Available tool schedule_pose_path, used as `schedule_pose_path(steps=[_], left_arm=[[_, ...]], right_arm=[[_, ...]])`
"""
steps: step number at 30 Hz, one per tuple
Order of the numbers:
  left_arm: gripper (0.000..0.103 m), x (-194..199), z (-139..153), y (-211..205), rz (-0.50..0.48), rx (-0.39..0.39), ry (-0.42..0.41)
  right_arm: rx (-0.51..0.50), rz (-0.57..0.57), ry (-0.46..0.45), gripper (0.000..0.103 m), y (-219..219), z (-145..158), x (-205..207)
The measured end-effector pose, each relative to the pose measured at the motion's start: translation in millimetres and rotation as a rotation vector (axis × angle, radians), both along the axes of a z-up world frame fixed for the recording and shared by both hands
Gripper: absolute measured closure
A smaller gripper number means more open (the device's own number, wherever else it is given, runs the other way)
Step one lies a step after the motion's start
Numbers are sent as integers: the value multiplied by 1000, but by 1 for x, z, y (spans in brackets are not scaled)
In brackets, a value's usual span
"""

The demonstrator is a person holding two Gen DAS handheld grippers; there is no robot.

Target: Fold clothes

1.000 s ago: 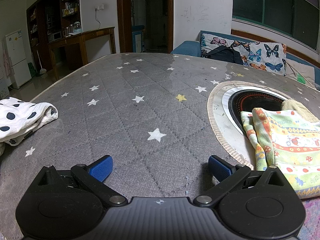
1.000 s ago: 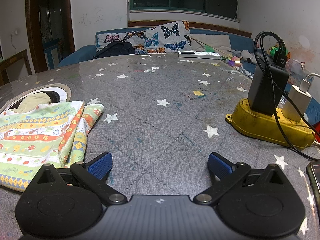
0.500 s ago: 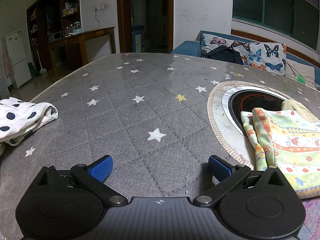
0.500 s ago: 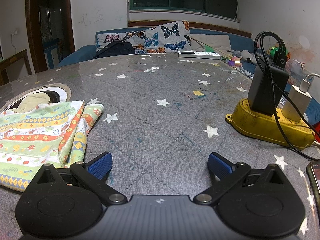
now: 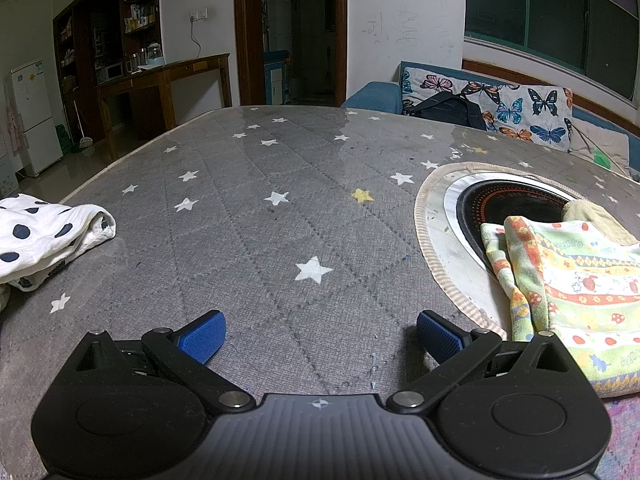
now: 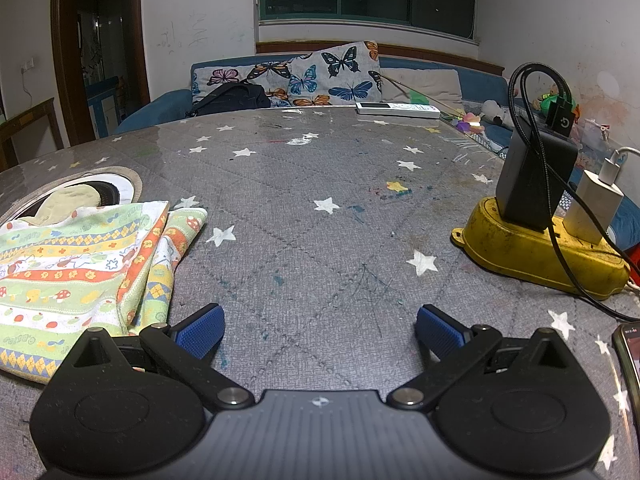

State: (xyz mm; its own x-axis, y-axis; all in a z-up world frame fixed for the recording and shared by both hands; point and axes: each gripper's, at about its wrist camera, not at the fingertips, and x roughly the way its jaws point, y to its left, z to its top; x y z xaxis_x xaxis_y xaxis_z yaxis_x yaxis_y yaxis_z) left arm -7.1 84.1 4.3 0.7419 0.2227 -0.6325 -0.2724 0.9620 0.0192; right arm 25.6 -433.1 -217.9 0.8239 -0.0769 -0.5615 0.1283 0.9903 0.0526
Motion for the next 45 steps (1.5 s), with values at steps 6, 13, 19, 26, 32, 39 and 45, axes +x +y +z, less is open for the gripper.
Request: schedule_pose_path(steps=[6, 13, 19, 26, 32, 39, 45], left_arm=[[0, 1, 0, 3, 0, 0, 0], [0, 2, -1, 6, 0, 1, 0], [0, 3, -1, 6, 0, 1, 1], [0, 3, -1, 7, 0, 1, 1], [0, 3, -1, 7, 0, 0, 1], [0, 3, -1, 7, 0, 0, 1], [0, 3, -2, 7, 0, 0, 0]], right_arm=[[0, 0, 0, 0, 0, 0, 0], [0, 0, 0, 0, 0, 0, 0], [0, 0, 0, 0, 0, 0, 0], [0, 0, 0, 0, 0, 0, 0], [0, 0, 0, 0, 0, 0, 0], [0, 0, 0, 0, 0, 0, 0], [0, 0, 0, 0, 0, 0, 0]])
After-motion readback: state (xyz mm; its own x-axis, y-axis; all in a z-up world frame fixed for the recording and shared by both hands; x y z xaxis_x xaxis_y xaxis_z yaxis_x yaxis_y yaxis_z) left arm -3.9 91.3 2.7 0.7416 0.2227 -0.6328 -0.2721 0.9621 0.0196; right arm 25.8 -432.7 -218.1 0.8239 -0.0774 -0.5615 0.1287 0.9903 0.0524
